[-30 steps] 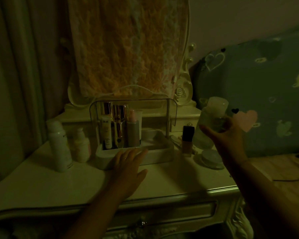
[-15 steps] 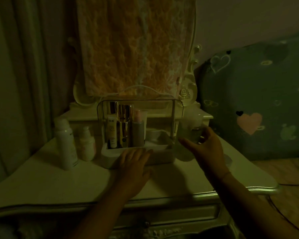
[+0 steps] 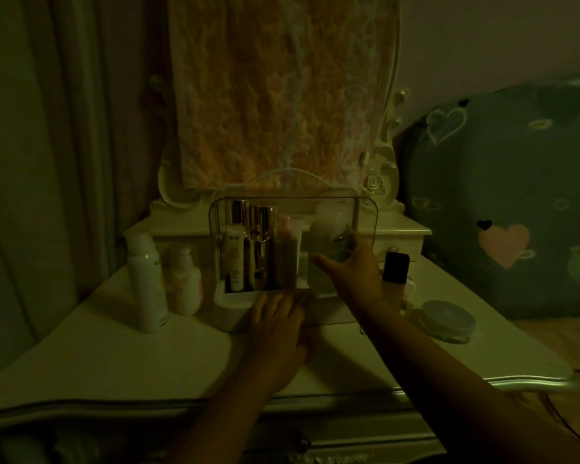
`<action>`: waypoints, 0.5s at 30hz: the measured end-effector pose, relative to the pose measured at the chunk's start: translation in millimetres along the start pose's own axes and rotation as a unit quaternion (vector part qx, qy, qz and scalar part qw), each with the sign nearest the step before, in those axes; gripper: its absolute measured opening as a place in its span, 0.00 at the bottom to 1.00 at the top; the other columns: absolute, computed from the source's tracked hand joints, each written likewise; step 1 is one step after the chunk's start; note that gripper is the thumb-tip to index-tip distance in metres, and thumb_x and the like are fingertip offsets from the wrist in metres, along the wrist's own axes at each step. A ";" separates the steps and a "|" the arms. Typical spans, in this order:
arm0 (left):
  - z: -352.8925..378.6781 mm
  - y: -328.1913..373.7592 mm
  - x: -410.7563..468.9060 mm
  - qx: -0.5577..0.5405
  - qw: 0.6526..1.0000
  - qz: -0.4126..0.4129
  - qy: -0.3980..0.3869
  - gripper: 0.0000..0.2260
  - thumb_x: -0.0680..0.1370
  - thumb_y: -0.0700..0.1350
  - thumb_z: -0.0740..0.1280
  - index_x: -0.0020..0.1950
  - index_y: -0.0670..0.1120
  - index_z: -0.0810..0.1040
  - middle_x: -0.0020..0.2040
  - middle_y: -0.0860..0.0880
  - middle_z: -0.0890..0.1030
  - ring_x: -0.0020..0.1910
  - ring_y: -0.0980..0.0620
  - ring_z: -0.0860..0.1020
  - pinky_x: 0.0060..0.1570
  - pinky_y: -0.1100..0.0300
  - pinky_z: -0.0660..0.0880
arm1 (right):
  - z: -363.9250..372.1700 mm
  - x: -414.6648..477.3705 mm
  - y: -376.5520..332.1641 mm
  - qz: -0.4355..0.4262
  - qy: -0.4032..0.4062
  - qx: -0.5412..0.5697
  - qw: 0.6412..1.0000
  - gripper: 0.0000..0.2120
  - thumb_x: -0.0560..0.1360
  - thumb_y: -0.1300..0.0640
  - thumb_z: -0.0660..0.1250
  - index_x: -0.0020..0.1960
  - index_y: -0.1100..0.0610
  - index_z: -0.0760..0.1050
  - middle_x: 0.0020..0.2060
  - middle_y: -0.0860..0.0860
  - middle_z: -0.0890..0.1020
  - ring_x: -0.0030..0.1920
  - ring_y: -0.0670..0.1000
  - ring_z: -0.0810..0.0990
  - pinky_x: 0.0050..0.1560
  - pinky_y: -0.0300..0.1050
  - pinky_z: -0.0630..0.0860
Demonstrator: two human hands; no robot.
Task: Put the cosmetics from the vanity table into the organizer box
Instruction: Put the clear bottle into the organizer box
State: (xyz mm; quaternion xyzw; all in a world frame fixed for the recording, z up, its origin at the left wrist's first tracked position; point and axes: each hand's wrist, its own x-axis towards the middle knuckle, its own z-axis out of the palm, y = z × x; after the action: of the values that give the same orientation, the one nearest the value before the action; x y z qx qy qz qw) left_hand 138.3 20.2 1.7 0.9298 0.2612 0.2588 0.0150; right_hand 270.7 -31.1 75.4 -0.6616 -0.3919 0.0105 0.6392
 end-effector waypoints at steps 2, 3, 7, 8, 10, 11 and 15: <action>0.2 0.0 0.3 -0.003 1.000 0.000 -0.003 0.31 0.72 0.51 0.61 0.73 0.55 0.52 0.74 0.53 0.57 0.74 0.53 0.50 0.72 0.52 0.36 | 8.8 9.3 3.9 0.010 -0.001 0.002 1.000 0.30 0.66 0.56 0.75 0.64 0.56 0.68 0.58 0.54 0.78 0.56 0.52 0.78 0.55 0.54 0.79; 0.5 -0.2 0.6 -0.004 1.000 0.000 -0.003 0.31 0.72 0.51 0.61 0.73 0.55 0.52 0.74 0.53 0.58 0.74 0.53 0.50 0.73 0.52 0.37 | 12.9 13.6 6.2 0.015 0.002 0.001 1.000 0.31 0.65 0.56 0.75 0.65 0.55 0.68 0.59 0.54 0.77 0.57 0.53 0.77 0.55 0.54 0.79; 2.1 -1.4 1.5 -0.012 1.000 0.002 -0.002 0.28 0.73 0.52 0.61 0.72 0.54 0.56 0.74 0.53 0.58 0.74 0.53 0.50 0.72 0.52 0.39 | 25.1 27.7 17.8 0.034 0.018 -0.004 0.999 0.30 0.66 0.57 0.75 0.65 0.55 0.67 0.59 0.54 0.77 0.57 0.53 0.78 0.56 0.54 0.79; 2.5 -1.8 1.3 -0.017 1.000 0.002 -0.002 0.28 0.73 0.52 0.61 0.72 0.53 0.57 0.75 0.53 0.58 0.74 0.54 0.50 0.72 0.52 0.38 | 27.3 30.7 20.6 0.040 0.021 -0.005 0.999 0.30 0.66 0.57 0.75 0.64 0.55 0.68 0.58 0.54 0.78 0.57 0.53 0.78 0.55 0.54 0.79; 3.6 -2.5 1.1 -0.024 1.000 0.004 0.000 0.27 0.74 0.52 0.60 0.72 0.53 0.57 0.75 0.52 0.57 0.74 0.54 0.50 0.71 0.53 0.36 | 30.3 36.9 26.7 0.052 0.030 -0.018 0.998 0.29 0.66 0.57 0.75 0.64 0.56 0.68 0.58 0.55 0.78 0.57 0.54 0.78 0.56 0.54 0.78; 4.2 -2.8 1.0 -0.025 1.000 0.006 0.001 0.27 0.74 0.52 0.60 0.72 0.53 0.57 0.75 0.52 0.57 0.74 0.54 0.49 0.70 0.54 0.36 | 31.4 40.0 29.9 0.057 0.032 -0.028 0.997 0.29 0.66 0.57 0.75 0.63 0.57 0.68 0.58 0.55 0.78 0.57 0.55 0.78 0.56 0.54 0.78; 5.0 -3.2 0.6 -0.043 0.999 0.005 0.003 0.27 0.75 0.52 0.60 0.72 0.56 0.55 0.75 0.54 0.56 0.73 0.56 0.49 0.69 0.56 0.34 | 36.6 47.0 40.7 0.070 0.026 -0.063 0.995 0.28 0.65 0.55 0.76 0.62 0.58 0.69 0.58 0.56 0.78 0.57 0.56 0.77 0.51 0.46 0.76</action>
State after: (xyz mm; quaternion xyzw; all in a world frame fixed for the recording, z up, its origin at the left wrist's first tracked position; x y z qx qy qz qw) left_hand 139.7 23.8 -2.9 0.9287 0.2453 0.2731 0.0527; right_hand 305.0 29.6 56.9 -0.7264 -0.3278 0.0135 0.6039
